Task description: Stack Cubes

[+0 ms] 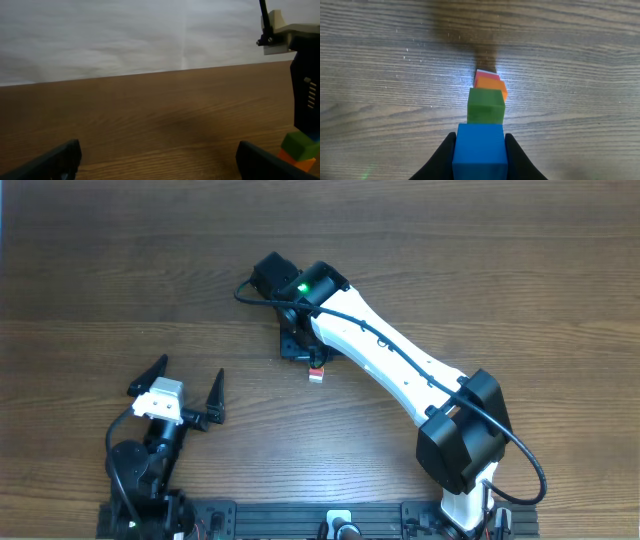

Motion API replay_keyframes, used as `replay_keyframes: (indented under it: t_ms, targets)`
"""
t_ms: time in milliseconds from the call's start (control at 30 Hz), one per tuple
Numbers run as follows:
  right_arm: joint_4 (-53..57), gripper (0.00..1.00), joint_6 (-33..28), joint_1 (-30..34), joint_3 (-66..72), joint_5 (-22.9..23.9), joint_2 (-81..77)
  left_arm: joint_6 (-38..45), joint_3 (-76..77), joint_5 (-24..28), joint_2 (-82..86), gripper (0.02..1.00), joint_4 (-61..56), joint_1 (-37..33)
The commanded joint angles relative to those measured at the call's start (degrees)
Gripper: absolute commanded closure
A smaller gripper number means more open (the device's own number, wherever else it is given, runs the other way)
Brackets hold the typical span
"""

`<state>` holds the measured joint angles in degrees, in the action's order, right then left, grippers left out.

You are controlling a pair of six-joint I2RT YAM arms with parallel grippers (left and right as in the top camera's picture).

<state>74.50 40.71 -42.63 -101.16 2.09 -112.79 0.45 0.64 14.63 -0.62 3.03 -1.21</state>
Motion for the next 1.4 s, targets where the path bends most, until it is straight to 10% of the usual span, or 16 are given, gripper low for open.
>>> replay_keyframes:
  t_ms: [33, 1067, 1400]
  targets:
    - [-0.44, 0.989, 0.37, 0.46, -1.38, 1.49, -0.81, 0.63, -0.31, 0.55, 0.39, 0.018, 0.0, -0.24]
    - [-1.44, 0.982, -0.52, 1.01, -1.36, 2.25, -2.67, 0.63, -0.31, 0.57, 0.39, 0.02, 0.0, -0.24]
    - [-1.36, 0.822, -0.52, 0.96, -1.11, 2.21, -2.73, 0.63, -0.31, 0.57, 0.39, 0.018, 0.0, -0.24]
